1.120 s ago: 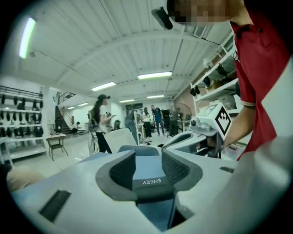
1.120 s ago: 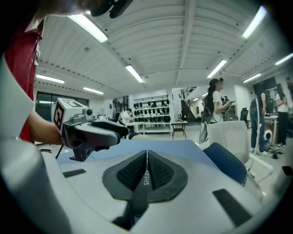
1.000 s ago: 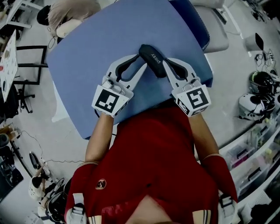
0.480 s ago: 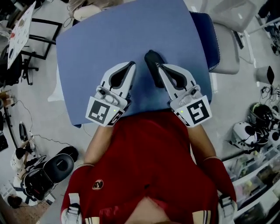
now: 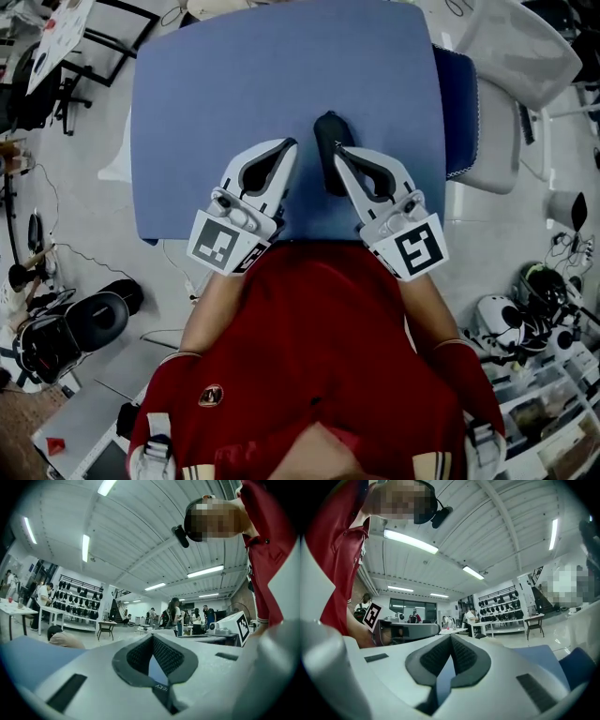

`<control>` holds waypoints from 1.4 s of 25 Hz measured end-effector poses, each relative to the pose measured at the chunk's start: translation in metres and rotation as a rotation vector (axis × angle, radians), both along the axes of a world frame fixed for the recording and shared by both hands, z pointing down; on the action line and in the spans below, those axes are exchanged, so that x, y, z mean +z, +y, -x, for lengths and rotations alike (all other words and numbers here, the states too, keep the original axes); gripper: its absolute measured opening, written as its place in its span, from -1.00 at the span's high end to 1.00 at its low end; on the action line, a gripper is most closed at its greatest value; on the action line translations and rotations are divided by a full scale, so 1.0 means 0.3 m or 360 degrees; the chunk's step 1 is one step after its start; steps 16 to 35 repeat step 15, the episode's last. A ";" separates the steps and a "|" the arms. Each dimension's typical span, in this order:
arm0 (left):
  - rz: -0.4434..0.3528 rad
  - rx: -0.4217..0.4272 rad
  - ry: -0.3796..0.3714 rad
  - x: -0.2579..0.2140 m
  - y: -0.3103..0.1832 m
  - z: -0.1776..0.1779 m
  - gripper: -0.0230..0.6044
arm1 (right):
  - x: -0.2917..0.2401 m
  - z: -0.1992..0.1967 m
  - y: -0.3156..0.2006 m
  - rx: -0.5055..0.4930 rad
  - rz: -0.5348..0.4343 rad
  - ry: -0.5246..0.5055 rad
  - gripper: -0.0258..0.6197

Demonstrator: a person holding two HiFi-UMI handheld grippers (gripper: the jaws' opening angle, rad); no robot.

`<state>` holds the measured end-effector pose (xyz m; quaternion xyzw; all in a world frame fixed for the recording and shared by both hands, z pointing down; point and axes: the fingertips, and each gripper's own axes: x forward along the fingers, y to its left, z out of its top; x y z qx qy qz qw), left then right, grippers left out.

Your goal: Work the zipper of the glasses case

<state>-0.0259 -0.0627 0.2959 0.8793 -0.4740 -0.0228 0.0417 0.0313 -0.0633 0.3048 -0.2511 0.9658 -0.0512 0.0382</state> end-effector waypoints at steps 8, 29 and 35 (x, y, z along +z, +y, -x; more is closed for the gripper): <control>0.0016 -0.0110 -0.0012 0.004 0.041 -0.022 0.90 | 0.004 -0.016 0.020 -0.0123 0.0005 -0.0021 0.93; 0.0001 -0.0179 0.0007 -0.015 0.093 0.032 0.90 | -0.003 0.022 0.054 -0.0161 -0.0004 -0.0023 0.93; 0.0001 -0.0179 0.0007 -0.015 0.093 0.032 0.90 | -0.003 0.022 0.054 -0.0161 -0.0004 -0.0023 0.93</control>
